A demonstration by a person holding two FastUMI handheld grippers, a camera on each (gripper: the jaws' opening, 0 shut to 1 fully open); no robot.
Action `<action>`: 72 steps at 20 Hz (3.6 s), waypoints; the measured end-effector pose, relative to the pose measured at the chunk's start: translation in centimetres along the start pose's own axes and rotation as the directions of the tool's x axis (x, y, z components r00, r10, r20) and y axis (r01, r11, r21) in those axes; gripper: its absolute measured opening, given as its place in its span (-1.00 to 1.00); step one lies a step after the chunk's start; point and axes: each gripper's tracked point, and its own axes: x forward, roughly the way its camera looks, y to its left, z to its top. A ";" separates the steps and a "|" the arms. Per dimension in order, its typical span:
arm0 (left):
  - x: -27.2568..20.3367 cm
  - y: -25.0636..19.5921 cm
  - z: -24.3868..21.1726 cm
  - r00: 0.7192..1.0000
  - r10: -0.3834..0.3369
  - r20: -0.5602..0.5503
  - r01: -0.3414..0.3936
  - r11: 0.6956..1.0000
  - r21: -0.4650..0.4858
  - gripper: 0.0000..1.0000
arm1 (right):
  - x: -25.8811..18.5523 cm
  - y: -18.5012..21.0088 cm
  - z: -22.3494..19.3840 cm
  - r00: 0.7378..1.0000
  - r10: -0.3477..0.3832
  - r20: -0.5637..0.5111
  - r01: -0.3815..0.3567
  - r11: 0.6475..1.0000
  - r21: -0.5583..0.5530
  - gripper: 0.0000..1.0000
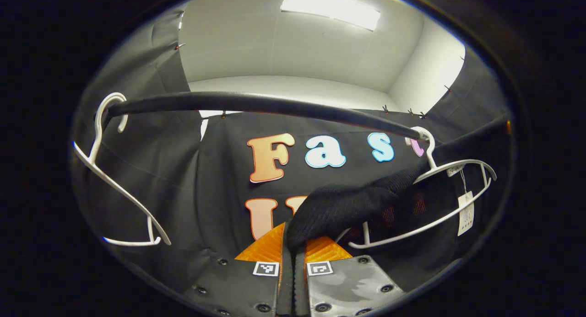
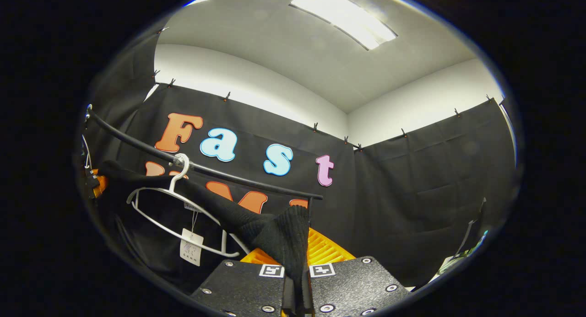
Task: Grasp the clothes on the hanger with both hands and then place them into the laundry hamper below.
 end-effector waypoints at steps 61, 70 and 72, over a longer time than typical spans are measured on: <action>-22.1 -3.6 -22.4 0.761 -0.160 -0.629 0.122 0.987 -0.102 -0.82 | -18.0 23.8 -26.4 0.696 0.499 -0.516 -0.410 0.867 0.284 -0.74; -26.9 -6.0 -26.6 0.628 -0.201 -0.752 0.121 0.979 -0.161 -0.82 | -22.3 26.3 -31.6 0.572 0.538 -0.619 -0.424 0.840 0.339 -0.80; -27.1 -6.3 -26.9 0.616 -0.211 -0.759 0.122 0.977 -0.173 -0.82 | -22.4 26.0 -32.0 0.568 0.530 -0.630 -0.414 0.845 0.338 -0.80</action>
